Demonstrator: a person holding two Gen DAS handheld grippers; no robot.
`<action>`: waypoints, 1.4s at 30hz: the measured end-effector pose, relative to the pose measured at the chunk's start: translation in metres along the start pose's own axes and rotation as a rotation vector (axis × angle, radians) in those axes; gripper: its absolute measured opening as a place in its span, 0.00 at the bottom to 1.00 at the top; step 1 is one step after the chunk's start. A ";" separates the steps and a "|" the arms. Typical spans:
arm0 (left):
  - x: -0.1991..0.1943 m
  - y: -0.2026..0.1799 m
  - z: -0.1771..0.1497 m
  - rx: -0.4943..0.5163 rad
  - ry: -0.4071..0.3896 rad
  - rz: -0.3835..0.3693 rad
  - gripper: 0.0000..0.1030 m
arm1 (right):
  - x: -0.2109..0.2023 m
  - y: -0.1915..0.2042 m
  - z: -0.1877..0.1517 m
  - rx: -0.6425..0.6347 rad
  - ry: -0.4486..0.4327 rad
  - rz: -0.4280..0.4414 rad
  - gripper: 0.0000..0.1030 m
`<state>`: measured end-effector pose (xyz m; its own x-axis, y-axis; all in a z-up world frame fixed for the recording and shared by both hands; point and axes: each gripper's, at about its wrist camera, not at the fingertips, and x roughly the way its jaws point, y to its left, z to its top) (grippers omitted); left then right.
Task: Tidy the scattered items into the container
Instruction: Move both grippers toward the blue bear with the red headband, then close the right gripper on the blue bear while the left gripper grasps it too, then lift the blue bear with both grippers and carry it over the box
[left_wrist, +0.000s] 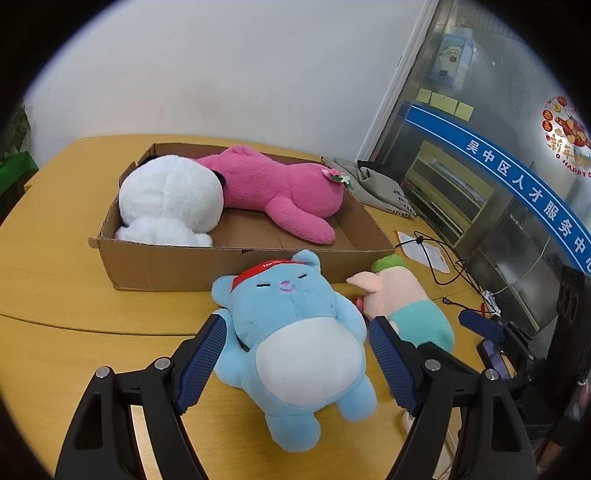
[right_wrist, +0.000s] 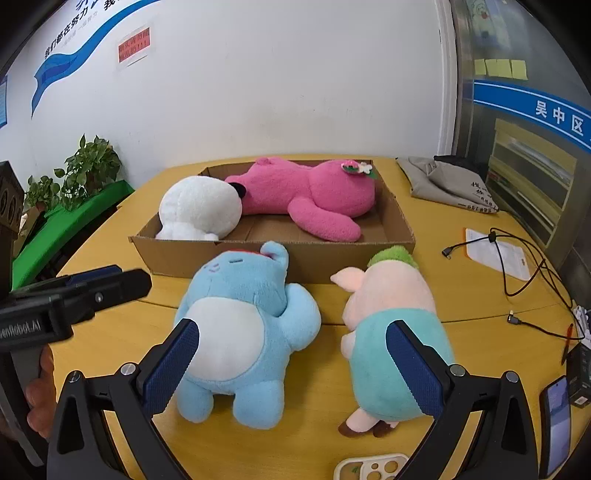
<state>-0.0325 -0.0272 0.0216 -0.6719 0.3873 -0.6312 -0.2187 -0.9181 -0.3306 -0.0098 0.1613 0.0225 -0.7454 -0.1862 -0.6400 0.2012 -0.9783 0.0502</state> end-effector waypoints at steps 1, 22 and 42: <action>0.002 0.003 0.001 -0.007 0.004 -0.006 0.77 | 0.002 -0.001 -0.001 0.000 0.004 0.005 1.00; 0.131 0.041 0.011 -0.113 0.326 -0.201 0.70 | 0.130 0.025 -0.043 0.121 0.250 0.283 0.98; -0.001 -0.032 0.080 0.137 0.004 -0.229 0.48 | 0.025 0.032 0.014 0.044 -0.096 0.327 0.75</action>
<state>-0.0816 -0.0049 0.0887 -0.5912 0.5866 -0.5535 -0.4590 -0.8090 -0.3672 -0.0306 0.1238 0.0189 -0.7026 -0.4961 -0.5101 0.4133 -0.8681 0.2751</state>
